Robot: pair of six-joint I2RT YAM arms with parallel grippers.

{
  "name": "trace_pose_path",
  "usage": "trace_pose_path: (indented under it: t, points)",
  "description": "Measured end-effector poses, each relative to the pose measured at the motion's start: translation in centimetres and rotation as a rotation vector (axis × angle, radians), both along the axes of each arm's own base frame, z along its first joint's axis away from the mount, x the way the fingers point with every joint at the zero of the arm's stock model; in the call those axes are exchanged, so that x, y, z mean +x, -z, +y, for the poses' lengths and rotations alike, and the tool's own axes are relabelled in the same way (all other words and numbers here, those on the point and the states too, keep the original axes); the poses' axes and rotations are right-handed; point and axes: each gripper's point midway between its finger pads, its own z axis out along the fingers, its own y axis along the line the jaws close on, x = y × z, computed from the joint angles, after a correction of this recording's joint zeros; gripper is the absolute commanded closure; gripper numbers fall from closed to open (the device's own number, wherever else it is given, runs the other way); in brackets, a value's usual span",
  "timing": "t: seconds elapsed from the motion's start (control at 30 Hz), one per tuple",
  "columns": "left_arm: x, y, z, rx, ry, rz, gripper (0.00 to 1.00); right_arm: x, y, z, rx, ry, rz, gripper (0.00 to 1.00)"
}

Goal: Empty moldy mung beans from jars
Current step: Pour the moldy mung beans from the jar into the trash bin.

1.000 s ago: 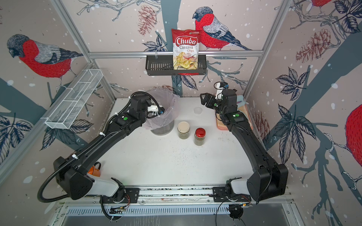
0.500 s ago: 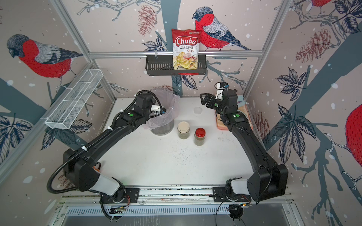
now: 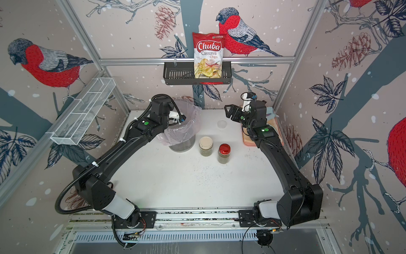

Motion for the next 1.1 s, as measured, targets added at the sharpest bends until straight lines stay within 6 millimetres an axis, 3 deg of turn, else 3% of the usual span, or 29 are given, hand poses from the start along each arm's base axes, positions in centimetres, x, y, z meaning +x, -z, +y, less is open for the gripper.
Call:
trace_pose_path:
  t: [0.47,0.7,0.87,1.03,1.1]
  points:
    - [1.0,1.3,-0.7,0.059,0.002,0.066,1.00,0.3,0.7,0.3,0.020,-0.014,0.027,0.15]
    - [0.5,2.7,-0.7,0.091,0.001,0.125,1.00,0.0,-0.1,0.2,0.025,-0.012,0.009,0.15]
    - [0.8,1.5,-0.4,0.077,-0.005,0.103,1.00,-0.1,-0.1,0.1,0.025,-0.011,0.006,0.15]
    - [0.4,3.8,-0.1,0.094,0.004,0.161,1.00,0.0,-0.3,-0.1,0.026,-0.008,0.004,0.15]
    - [0.6,2.4,0.1,0.084,-0.005,0.140,1.00,-0.1,-0.5,-0.2,0.027,-0.005,-0.001,0.15]
